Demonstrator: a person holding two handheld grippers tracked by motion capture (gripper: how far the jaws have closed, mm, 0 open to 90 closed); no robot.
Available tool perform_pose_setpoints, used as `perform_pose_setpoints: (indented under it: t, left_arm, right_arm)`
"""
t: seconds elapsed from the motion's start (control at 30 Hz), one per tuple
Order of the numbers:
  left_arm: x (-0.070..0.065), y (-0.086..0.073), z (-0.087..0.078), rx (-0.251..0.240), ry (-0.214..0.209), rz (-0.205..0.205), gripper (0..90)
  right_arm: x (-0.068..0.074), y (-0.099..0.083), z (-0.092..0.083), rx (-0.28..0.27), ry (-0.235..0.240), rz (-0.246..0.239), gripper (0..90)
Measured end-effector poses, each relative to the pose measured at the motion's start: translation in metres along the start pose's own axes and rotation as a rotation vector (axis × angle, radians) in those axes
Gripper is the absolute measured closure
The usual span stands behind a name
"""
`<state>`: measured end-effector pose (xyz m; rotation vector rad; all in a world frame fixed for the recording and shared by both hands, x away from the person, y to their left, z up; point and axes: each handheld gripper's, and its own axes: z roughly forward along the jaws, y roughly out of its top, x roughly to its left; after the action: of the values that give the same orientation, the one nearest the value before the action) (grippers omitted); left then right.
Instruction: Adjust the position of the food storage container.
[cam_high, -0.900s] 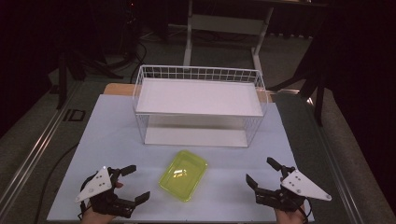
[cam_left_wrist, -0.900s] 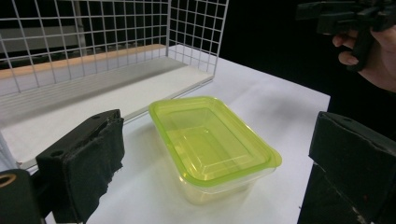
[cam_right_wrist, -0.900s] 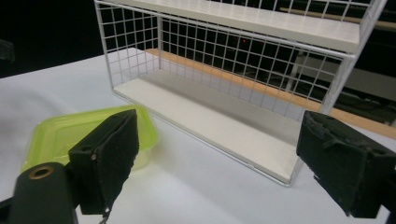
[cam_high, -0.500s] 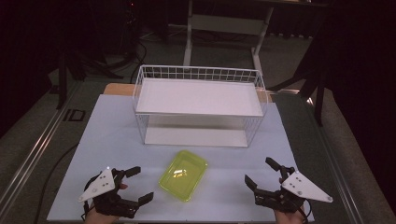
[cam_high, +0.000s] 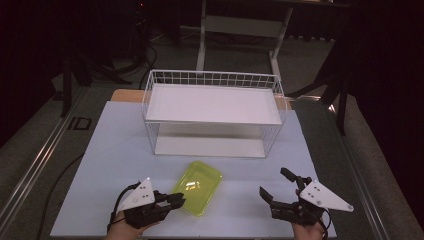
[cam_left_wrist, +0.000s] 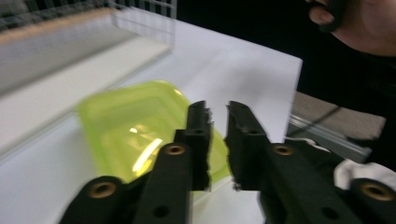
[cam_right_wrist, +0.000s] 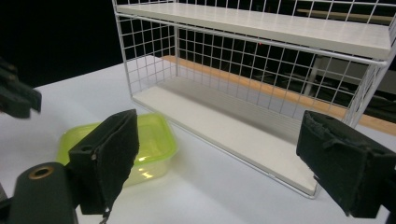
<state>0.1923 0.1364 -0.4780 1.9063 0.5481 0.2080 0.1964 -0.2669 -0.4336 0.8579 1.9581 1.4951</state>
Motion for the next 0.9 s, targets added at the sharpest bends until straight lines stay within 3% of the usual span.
perform_pose_setpoints:
  t: [0.1, 0.37, 0.5, 0.7, 0.8, 0.9]
  left_arm:
    - [-0.003, -0.002, 0.012, 0.034, -0.028, -0.003, 90.0]
    - [-0.012, -0.004, 0.047, 0.137, -0.037, -0.035, 90.0]
    - [-0.018, 0.0, 0.065, 0.155, -0.066, -0.041, 90.0]
    - [-0.024, -0.001, 0.085, 0.243, -0.047, -0.027, 90.0]
    - [-0.021, -0.004, 0.085, 0.256, -0.025, -0.059, 90.0]
    - [-0.022, -0.004, 0.081, 0.268, 0.0, -0.036, 90.0]
  right_arm:
    - [0.0, 0.0, 0.0, 0.001, 0.006, 0.003, 13.0]
    - [-0.002, -0.001, 0.001, 0.007, 0.016, 0.015, 13.0]
    - [-0.002, -0.002, 0.001, 0.008, 0.019, 0.019, 13.0]
    - [-0.004, -0.003, 0.0, 0.009, 0.02, 0.021, 13.1]
    - [-0.005, -0.003, -0.001, 0.005, 0.019, 0.022, 13.1]
    - [-0.005, -0.003, -0.001, 0.004, 0.02, 0.023, 13.1]
